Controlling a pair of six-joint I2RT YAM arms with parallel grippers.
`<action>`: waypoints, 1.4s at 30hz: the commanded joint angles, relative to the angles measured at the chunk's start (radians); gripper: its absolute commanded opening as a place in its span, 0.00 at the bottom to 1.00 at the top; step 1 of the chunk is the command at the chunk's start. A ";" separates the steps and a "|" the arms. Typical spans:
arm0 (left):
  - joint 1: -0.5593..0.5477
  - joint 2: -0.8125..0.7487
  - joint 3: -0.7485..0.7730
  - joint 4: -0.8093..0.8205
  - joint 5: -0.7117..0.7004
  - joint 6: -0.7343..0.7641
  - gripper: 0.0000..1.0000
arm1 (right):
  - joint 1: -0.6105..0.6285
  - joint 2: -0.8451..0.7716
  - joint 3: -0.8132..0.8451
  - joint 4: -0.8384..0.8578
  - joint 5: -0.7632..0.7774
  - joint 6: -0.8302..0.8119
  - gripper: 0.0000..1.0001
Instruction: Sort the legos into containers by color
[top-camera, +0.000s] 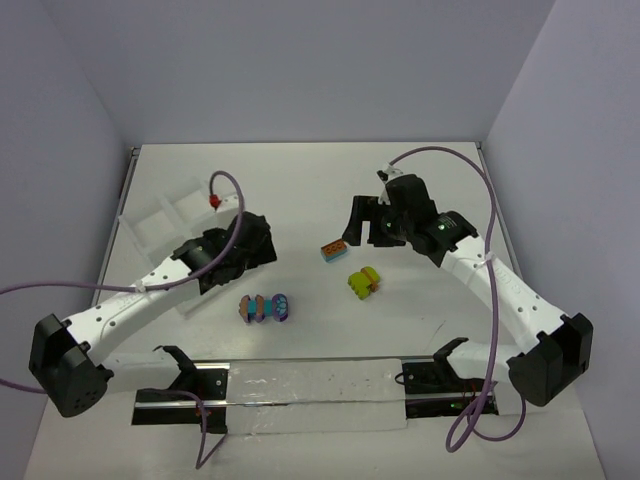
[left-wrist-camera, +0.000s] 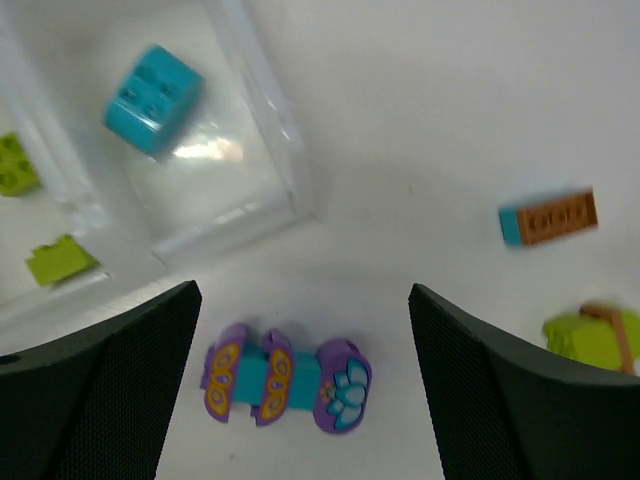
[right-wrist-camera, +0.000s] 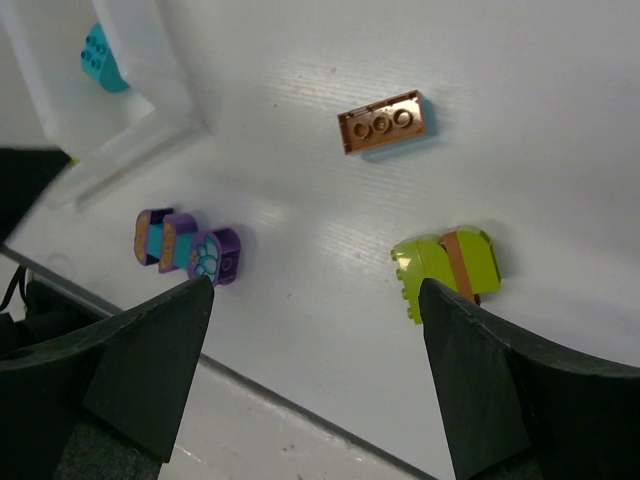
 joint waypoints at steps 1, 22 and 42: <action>-0.144 0.029 -0.026 -0.002 0.089 0.032 0.91 | -0.018 -0.080 -0.007 0.045 0.099 0.018 0.91; -0.226 0.481 0.305 0.207 0.195 0.287 0.99 | -0.102 -0.195 -0.108 0.080 0.204 0.092 0.91; -0.155 0.807 0.580 0.278 0.331 0.702 0.91 | -0.208 -0.364 -0.217 0.082 0.159 0.110 0.90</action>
